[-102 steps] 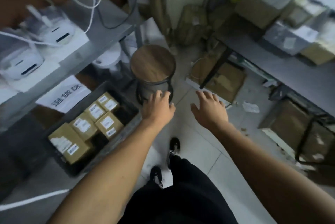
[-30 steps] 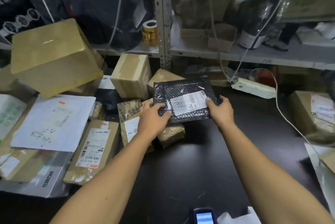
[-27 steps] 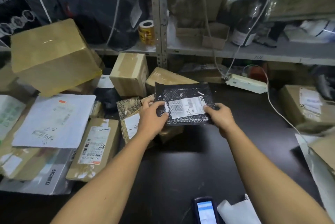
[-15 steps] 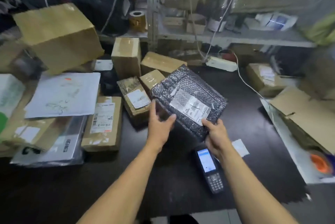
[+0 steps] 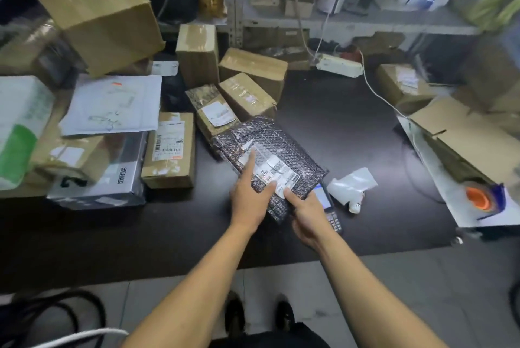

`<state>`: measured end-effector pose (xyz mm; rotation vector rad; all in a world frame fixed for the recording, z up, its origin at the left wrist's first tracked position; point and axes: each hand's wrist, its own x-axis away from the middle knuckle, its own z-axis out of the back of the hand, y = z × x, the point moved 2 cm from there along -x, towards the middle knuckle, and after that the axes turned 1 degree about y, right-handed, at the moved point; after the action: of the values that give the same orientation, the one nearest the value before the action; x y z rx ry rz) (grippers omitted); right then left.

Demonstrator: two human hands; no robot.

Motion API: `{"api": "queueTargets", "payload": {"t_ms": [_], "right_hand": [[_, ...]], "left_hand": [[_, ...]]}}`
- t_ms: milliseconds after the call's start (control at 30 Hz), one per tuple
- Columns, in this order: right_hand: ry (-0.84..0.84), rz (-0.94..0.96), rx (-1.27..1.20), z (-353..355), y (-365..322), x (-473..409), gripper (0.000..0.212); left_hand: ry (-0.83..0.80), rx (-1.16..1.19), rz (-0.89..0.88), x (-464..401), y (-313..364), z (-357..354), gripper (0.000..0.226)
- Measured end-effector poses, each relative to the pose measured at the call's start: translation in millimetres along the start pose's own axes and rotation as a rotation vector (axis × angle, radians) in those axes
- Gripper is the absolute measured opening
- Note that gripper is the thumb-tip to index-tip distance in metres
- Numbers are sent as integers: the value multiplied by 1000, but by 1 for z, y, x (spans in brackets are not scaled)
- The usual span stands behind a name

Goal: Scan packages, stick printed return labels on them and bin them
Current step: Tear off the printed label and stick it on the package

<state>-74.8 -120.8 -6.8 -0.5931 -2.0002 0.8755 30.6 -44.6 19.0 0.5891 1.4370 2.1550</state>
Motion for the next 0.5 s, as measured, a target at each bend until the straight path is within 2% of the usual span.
{"api": "queueTargets", "payload": {"t_ms": [67, 133, 200, 267, 300, 400, 500], "right_hand": [[-28, -69, 136, 6, -6, 2, 29], [-9, -97, 409, 19, -16, 7, 26], [199, 75, 875, 49, -26, 6, 28], [376, 246, 1149, 79, -31, 6, 29], [384, 253, 1240, 91, -29, 3, 38], [295, 107, 1449, 107, -20, -9, 70], [244, 60, 1526, 104, -18, -20, 85]], "left_hand": [[-65, -49, 4, -1, -6, -2, 64], [-84, -76, 8, -2, -10, -2, 59], [-100, -125, -3, -1, -13, 0, 62], [-133, -183, -7, 1, -15, 1, 65], [-140, -209, -4, 3, -17, 2, 67], [-136, -266, 22, 7, -26, 6, 76], [-160, -386, 88, 12, -37, 13, 88]]}}
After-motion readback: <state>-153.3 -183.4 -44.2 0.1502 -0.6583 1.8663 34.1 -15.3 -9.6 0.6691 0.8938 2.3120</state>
